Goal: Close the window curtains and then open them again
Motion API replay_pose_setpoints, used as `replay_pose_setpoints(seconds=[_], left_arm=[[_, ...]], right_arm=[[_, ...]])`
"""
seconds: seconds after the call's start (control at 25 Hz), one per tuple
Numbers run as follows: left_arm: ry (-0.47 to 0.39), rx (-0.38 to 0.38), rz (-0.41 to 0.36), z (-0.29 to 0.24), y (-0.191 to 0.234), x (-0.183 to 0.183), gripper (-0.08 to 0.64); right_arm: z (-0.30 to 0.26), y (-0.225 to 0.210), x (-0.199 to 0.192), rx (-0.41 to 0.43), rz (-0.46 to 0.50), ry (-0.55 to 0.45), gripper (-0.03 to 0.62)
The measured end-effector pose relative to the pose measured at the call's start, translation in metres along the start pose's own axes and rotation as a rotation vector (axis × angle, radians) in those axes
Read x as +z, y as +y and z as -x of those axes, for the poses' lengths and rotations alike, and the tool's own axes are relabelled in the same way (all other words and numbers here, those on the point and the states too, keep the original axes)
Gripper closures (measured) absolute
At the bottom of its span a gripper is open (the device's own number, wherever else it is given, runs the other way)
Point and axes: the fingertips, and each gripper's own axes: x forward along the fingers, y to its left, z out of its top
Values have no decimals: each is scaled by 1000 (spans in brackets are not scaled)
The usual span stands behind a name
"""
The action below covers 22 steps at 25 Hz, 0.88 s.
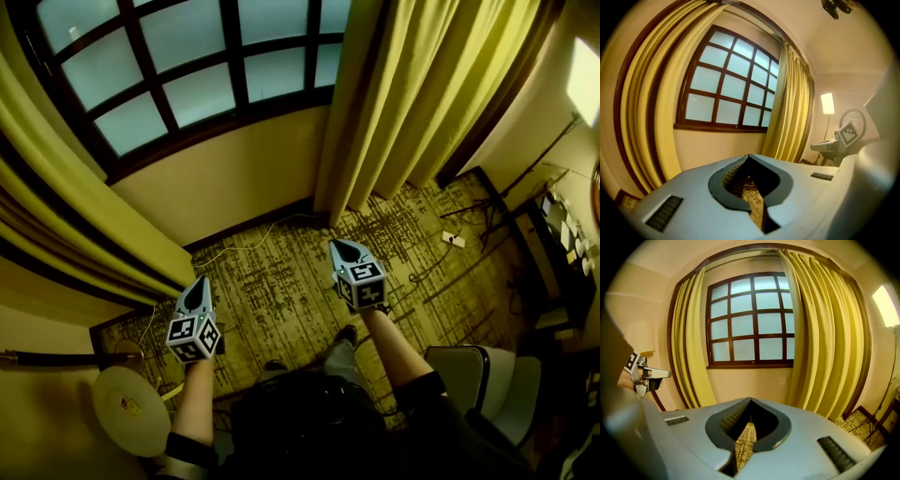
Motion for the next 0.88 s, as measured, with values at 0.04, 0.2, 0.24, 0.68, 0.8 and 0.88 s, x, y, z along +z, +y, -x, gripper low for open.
replay_pose_setpoints(seconds=[0.04,0.2,0.24,0.68,0.8,0.88], left_arm=[[3,-9,-3,-9,-11,1,558],[23,-64,-14,-46,-68,5,558],[27,-76,-18,-56,-82,7,558],[62,-173,-70,-162,-225,20,558],[57,-189,-75,-187,-264,24,558],[54,-202,-77,-205,-287,27,558]], right_arm=[[1,-12,-1,-3,-5,-1,589],[9,-67,-3,0,-26,-31,589],[10,-81,-4,-4,-32,-31,589],[24,-221,-3,-48,-62,-32,589],[31,-256,-1,-43,-53,-40,589],[35,-276,0,-41,-55,-36,589]])
